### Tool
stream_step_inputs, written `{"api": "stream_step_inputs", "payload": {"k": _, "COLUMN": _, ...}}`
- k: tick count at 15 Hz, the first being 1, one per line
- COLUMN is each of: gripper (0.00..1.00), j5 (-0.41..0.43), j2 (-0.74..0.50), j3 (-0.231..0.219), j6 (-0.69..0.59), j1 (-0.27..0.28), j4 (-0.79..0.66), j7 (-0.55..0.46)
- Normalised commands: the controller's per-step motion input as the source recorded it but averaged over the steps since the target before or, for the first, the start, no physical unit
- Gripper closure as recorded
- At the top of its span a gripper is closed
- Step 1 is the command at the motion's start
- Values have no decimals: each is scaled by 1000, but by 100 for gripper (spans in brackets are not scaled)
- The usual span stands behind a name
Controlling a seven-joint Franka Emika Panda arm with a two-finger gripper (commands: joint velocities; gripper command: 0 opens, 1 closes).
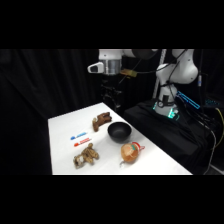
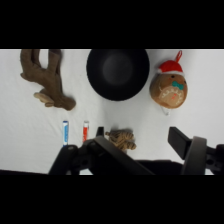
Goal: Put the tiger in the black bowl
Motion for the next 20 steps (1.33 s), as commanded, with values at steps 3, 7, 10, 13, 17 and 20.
{"api": "stream_step_inputs", "payload": {"k": 3, "gripper": 0, "j5": 17, "j2": 119, "j3": 11, "j6": 54, "j1": 4, "j4": 116, "j7": 19}}
{"api": "stream_step_inputs", "payload": {"k": 7, "gripper": 0, "j5": 32, "j2": 517, "j3": 33, "j6": 166, "j1": 26, "j4": 490, "j7": 31}}
{"api": "stream_step_inputs", "payload": {"k": 10, "gripper": 0, "j5": -28, "j2": 693, "j3": 27, "j6": 113, "j1": 30, "j4": 707, "j7": 80}}
{"api": "stream_step_inputs", "payload": {"k": 13, "gripper": 0, "j5": -63, "j2": 695, "j3": 0, "j6": 70, "j1": 39, "j4": 747, "j7": 96}}
{"api": "stream_step_inputs", "payload": {"k": 17, "gripper": 0, "j5": -145, "j2": 691, "j3": -37, "j6": 100, "j1": 74, "j4": 742, "j7": 89}}
{"api": "stream_step_inputs", "payload": {"k": 20, "gripper": 0, "j5": -158, "j2": 721, "j3": -96, "j6": 5, "j1": 83, "j4": 781, "j7": 93}}
